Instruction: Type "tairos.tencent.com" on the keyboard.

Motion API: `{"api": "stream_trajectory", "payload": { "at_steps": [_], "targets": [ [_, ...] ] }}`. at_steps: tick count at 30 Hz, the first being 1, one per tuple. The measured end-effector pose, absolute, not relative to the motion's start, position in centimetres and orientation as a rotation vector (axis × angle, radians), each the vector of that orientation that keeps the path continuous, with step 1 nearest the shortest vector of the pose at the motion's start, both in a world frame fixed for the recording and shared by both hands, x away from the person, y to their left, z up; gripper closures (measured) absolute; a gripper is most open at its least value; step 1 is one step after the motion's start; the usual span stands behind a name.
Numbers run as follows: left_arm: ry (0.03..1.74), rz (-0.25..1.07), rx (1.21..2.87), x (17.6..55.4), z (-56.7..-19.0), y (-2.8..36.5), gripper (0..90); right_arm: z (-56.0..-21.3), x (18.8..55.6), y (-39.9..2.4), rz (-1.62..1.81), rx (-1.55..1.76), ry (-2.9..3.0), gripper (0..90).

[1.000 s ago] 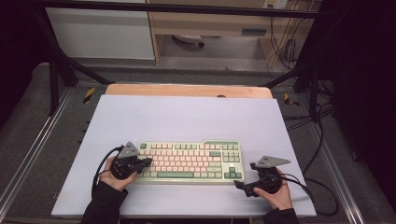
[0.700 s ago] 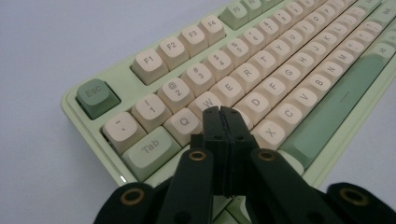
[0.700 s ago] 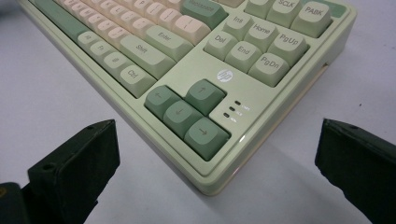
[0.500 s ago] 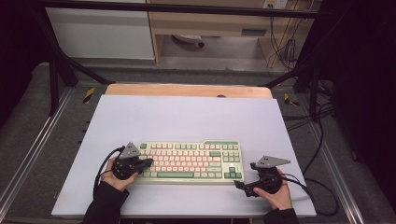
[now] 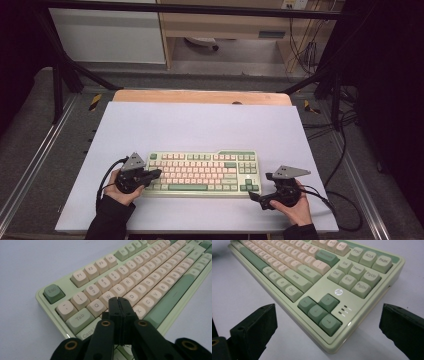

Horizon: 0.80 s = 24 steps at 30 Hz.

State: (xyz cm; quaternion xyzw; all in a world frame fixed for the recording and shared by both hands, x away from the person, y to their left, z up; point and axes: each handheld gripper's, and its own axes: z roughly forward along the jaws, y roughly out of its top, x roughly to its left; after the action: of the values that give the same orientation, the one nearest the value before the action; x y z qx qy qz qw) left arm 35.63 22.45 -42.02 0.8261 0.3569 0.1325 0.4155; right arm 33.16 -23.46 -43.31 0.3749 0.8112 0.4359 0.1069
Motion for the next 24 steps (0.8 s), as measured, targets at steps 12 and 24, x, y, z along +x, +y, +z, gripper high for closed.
{"api": "stream_trajectory", "payload": {
  "at_steps": [12,24],
  "targets": [
    [0.888,0.327,2.067,35.5,-41.9,22.5,89.5,-42.3,33.2,-21.5,1.316,1.043,2.406,19.7],
    [0.885,0.330,2.068,35.4,-42.0,22.5,89.5,-41.2,34.0,-18.0,1.378,0.962,2.427,43.0]
  ]
}}
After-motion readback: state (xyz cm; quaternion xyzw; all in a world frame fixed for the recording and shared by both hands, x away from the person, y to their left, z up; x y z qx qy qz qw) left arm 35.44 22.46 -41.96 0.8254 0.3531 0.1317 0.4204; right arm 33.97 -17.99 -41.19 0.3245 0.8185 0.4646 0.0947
